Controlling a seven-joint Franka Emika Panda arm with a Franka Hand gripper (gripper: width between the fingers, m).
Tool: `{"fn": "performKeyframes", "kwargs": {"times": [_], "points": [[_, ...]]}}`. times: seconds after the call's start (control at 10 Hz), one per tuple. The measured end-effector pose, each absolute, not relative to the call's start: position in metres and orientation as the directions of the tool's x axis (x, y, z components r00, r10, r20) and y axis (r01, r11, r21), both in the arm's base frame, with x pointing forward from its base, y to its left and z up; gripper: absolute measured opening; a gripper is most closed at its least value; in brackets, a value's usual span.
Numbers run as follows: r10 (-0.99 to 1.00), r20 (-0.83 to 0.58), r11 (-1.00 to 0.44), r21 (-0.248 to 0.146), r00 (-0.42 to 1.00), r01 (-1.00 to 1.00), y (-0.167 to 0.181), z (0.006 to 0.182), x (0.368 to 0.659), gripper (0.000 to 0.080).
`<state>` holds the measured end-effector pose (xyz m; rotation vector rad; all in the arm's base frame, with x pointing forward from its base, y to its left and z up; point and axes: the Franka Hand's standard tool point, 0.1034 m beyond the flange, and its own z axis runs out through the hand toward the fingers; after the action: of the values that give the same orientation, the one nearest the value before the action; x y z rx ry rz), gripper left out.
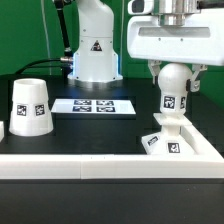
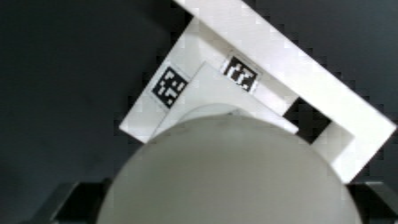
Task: Assemble lamp
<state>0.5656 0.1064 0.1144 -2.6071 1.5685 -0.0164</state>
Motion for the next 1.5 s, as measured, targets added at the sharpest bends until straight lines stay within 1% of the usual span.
{"fn": "performKeyframes", "kwargs": {"times": [0.1, 0.3, 0.4, 0.5, 0.7, 0.8, 0.9, 1.0, 1.1, 1.2, 1.3, 1.4, 1.5], "points": [[-0.919, -0.065, -0.383, -0.087, 0.389, -0.920, 0.1071, 0.1141, 0.5661, 0.0579], [-0.960, -0.109, -0.251, -0.066, 0.257, -0.966, 0.1071, 0.1117, 0.5675, 0.0579], [-0.967, -0.113, -0.224, -0.059, 0.230, -0.973, 0.1070, 0.1102, 0.5680, 0.0579], [-0.978, -0.122, -0.162, -0.058, 0.168, -0.985, 0.1079, 0.1102, 0.5687, 0.0579], [-0.986, -0.127, -0.099, -0.060, 0.106, -0.993, 0.1094, 0.1104, 0.5695, 0.0579], [-0.988, -0.133, -0.076, -0.058, 0.083, -0.995, 0.1108, 0.1103, 0.5694, 0.0623], [-0.984, -0.131, -0.111, -0.062, 0.118, -0.992, 0.1109, 0.1102, 0.5693, 0.0676], [-0.970, -0.123, -0.203, -0.073, 0.211, -0.976, 0.1109, 0.1105, 0.5692, 0.0676], [-0.951, -0.117, -0.278, -0.081, 0.286, -0.957, 0.1108, 0.1107, 0.5692, 0.0695], [-0.921, -0.108, -0.368, -0.081, 0.375, -0.926, 0.1107, 0.1111, 0.5686, 0.0698], [-0.871, -0.093, -0.475, -0.092, 0.482, -0.875, 0.1106, 0.1117, 0.5694, 0.0698], [-0.853, -0.092, -0.505, -0.096, 0.513, -0.858, 0.1107, 0.1113, 0.5692, 0.0699], [-0.801, -0.082, -0.585, -0.104, 0.593, -0.805, 0.1106, 0.1111, 0.5692, 0.0699]]}}
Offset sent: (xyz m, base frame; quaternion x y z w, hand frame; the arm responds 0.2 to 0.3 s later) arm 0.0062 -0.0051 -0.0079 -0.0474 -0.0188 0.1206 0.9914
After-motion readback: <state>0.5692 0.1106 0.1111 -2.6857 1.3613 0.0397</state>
